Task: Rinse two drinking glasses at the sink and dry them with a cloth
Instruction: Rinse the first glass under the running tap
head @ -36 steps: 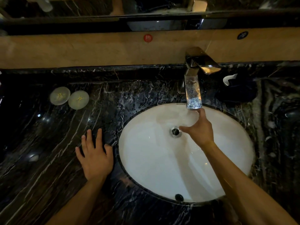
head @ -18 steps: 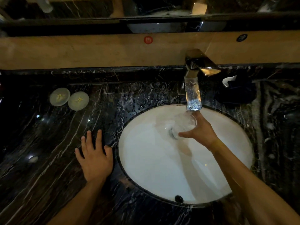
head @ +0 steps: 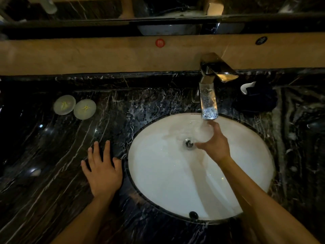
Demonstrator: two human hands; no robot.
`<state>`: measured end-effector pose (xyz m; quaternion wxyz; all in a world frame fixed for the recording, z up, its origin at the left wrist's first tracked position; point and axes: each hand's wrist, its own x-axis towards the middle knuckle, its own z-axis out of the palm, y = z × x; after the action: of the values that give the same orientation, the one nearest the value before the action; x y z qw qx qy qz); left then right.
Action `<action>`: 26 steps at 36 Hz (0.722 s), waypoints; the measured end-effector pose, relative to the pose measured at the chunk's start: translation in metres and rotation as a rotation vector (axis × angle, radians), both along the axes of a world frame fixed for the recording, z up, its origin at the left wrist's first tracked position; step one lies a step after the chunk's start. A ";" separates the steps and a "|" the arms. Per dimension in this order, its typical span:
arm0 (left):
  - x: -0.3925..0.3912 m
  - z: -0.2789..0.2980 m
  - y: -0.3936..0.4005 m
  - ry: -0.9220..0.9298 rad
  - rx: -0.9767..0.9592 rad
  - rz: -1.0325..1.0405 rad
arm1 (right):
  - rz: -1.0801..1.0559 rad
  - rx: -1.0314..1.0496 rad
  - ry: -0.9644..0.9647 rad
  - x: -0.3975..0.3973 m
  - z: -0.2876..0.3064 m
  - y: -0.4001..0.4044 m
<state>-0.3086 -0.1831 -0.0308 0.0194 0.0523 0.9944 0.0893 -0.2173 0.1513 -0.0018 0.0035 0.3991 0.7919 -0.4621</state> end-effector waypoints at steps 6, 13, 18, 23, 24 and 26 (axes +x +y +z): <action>0.000 0.000 0.000 0.000 -0.001 0.002 | 0.207 -0.232 -0.058 0.010 -0.011 0.004; 0.000 0.000 0.000 0.003 -0.001 0.008 | -0.219 -0.760 -0.066 0.016 -0.020 -0.001; 0.000 0.002 0.001 -0.004 0.006 0.012 | -0.334 -1.010 -0.192 0.020 -0.016 -0.006; 0.000 0.002 0.001 -0.003 -0.003 0.005 | -0.419 -1.203 -0.224 0.022 -0.023 -0.012; 0.000 0.002 0.001 -0.006 -0.007 0.005 | -0.402 -1.227 -0.220 0.022 -0.022 -0.012; 0.000 0.002 0.001 -0.009 -0.015 0.008 | -0.405 -1.266 -0.213 0.019 -0.020 -0.013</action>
<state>-0.3087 -0.1818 -0.0289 0.0239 0.0476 0.9952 0.0821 -0.1978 0.1387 -0.0221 0.2283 0.5040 0.2730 -0.7870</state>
